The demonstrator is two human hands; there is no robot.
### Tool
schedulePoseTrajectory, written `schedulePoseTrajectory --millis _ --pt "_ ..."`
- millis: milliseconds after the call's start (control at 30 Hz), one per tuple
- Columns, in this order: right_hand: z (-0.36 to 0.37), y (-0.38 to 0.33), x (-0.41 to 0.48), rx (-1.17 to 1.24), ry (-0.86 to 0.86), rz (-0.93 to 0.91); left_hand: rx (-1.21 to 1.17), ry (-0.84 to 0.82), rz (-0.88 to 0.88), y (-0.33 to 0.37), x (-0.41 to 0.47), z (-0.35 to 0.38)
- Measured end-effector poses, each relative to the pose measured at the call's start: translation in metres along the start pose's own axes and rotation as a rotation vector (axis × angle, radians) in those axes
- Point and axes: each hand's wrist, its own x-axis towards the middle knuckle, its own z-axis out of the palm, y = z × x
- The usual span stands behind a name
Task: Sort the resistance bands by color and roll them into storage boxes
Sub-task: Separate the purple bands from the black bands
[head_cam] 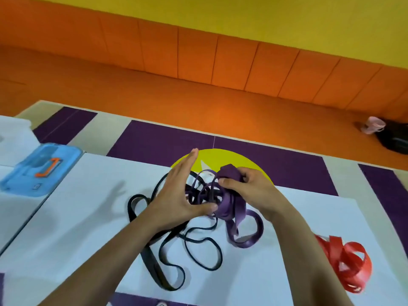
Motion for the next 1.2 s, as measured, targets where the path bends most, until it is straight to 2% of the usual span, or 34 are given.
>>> schedulePoseTrajectory --millis 67,133,300,433,500,633,733,800,867,1067,1200 --pt "0.017 -0.008 0.006 -0.047 -0.076 -0.041 -0.01 -0.062 -0.059 0.004 0.004 0.0" --pt "0.031 -0.014 0.011 -0.068 -0.139 -0.095 -0.058 -0.056 -0.059 0.002 0.006 0.002" --pt "0.05 -0.025 0.025 -0.133 -0.195 -0.203 -0.03 0.196 -0.038 -0.011 0.004 -0.005" --pt "0.065 -0.034 0.034 -0.264 -0.187 -0.268 -0.242 0.297 -0.092 -0.02 -0.003 -0.008" --pt "0.072 -0.037 0.038 -0.258 -0.183 -0.282 -0.324 0.333 -0.123 -0.022 -0.006 -0.009" --pt "0.09 -0.043 0.044 -0.252 -0.192 -0.309 -0.333 0.429 -0.177 -0.032 -0.012 -0.016" --pt "0.104 -0.05 0.049 -0.116 -0.161 -0.305 -0.336 0.484 -0.22 -0.04 -0.016 -0.032" --pt "0.111 -0.056 0.055 -0.009 -0.139 -0.273 -0.31 0.54 -0.247 -0.045 -0.023 -0.05" --pt "0.118 -0.061 0.065 -0.014 -0.133 -0.278 -0.24 0.578 -0.285 -0.051 -0.034 -0.071" --pt "0.175 -0.042 0.106 -0.278 -0.129 -0.378 -0.008 0.682 -0.446 -0.058 -0.067 -0.141" --pt "0.221 -0.034 0.113 -0.442 -0.177 -0.442 0.195 0.633 -0.538 -0.081 -0.081 -0.178"
